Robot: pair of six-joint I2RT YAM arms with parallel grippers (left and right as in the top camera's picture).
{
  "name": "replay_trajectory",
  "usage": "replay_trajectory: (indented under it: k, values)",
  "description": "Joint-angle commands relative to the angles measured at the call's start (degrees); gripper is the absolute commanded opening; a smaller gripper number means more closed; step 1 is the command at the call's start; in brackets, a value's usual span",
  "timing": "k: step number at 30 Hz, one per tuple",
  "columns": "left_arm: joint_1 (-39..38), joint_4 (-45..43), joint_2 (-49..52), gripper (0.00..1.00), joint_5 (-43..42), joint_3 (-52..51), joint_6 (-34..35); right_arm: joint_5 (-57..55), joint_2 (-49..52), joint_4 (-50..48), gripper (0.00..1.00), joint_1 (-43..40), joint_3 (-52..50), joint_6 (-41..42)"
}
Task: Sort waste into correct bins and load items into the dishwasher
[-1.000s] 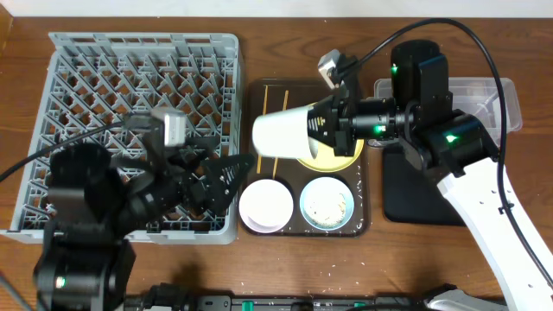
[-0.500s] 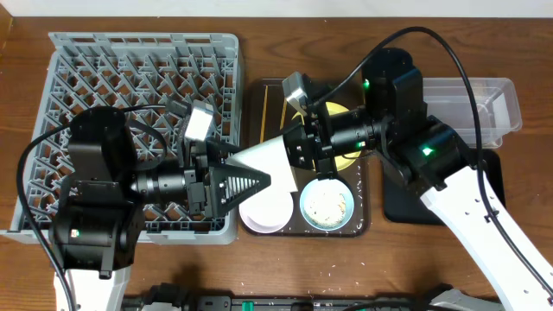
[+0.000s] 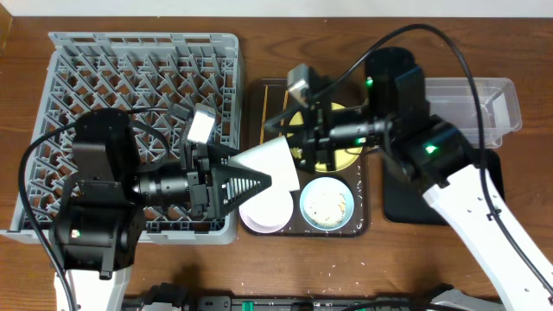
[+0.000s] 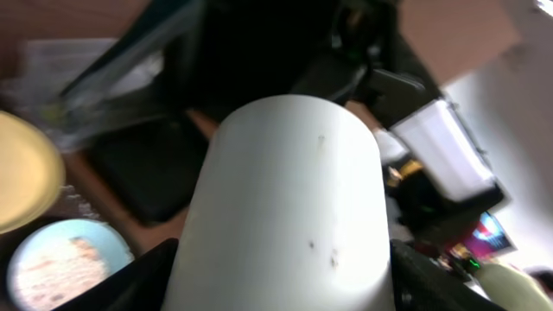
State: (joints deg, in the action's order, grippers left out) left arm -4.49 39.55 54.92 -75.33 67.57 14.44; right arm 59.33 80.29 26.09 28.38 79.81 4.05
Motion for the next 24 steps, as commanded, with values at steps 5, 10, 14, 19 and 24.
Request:
replay_trajectory:
  k: [5, 10, 14, 19, 24]
  values:
    - [3.3, 18.8, -1.9, 0.67, 43.4, 2.9, -6.3, -10.5, -3.8, 12.3, 0.63, -10.6, 0.0, -0.3]
    - [7.1, 28.1, -1.7, 0.67, 68.7, 4.6, 3.1, -17.6, -3.8, 21.9, 0.65, -10.0, 0.0, -0.3]
    - [11.8, 34.0, 0.2, 0.66, 80.2, 4.6, 9.1, -23.2, -3.7, 26.6, 0.66, -8.4, 0.0, -0.3]
    - [22.1, 35.8, 6.7, 0.66, 85.8, 4.5, 9.9, -25.3, -3.7, 28.4, 0.68, -6.6, 0.0, -0.5]
    - [32.1, 32.8, 15.7, 0.66, 83.3, 4.5, 9.9, -25.3, -3.7, 28.4, 0.68, -6.6, 0.0, -0.5]
